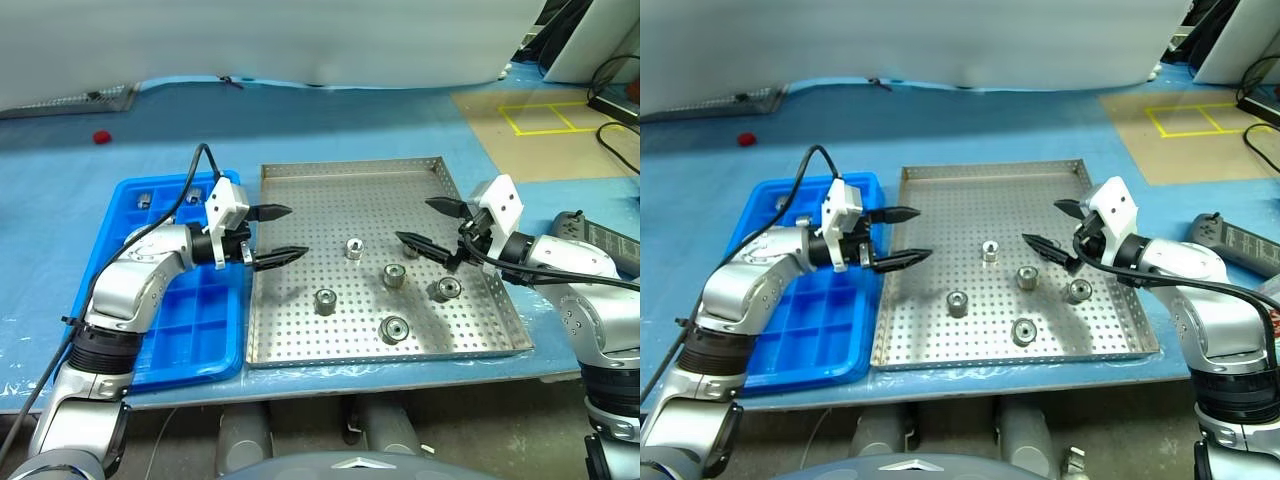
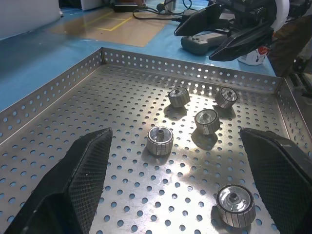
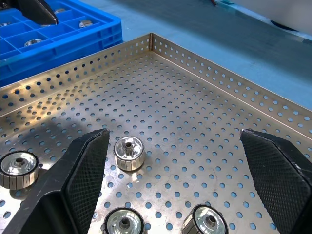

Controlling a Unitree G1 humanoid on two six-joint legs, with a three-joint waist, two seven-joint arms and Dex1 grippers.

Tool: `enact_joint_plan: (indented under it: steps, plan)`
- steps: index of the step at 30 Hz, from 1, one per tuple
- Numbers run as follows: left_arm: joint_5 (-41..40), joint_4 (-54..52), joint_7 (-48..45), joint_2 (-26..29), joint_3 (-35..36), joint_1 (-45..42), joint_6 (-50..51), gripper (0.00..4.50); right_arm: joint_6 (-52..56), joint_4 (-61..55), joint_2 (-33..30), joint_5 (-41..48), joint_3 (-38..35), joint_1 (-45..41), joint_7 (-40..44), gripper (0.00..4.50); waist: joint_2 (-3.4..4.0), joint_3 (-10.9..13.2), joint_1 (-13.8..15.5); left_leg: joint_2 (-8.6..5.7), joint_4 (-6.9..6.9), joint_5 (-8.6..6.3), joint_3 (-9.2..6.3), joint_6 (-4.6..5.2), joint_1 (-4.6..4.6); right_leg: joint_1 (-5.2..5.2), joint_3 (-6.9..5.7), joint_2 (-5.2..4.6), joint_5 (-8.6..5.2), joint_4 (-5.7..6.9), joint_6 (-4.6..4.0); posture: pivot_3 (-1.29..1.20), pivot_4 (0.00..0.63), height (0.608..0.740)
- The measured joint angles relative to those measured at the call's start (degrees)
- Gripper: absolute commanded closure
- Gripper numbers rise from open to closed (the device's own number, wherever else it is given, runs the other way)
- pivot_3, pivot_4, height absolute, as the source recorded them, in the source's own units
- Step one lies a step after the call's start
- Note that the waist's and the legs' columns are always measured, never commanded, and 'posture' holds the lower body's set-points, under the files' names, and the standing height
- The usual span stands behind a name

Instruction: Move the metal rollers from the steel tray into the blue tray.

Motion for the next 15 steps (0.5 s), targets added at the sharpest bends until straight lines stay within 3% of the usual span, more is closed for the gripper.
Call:
enact_joint_plan:
  steps: [10, 15]
  plan:
    - [0.06, 0.54, -0.48, -0.47, -0.17, -0.57, -0.05, 0.09, -0.01, 0.00, -0.11, -0.09, -0.02, 0.01, -0.04, 0.00, 0.00, 0.00, -0.02, 0.00, 0.01, 0.00, 0.00, 0.00, 0.00, 0.00, 0.00, 0.00, 0.00, 0.00, 0.00, -0.28, 0.150, 0.740]
    - [0.72, 4.59, -8.64, 0.73, -7.42, -6.46, 3.18, 0.09, -0.04, -0.06, -0.22, -0.37, -0.45, 0.75, -0.75, 0.00, 0.02, -0.02, 0.20, -0.04, 0.03, 0.00, 0.00, 0.01, 0.03, 0.07, 0.02, -0.01, 0.00, 0.00, 0.00, -0.33, 0.150, 0.740]
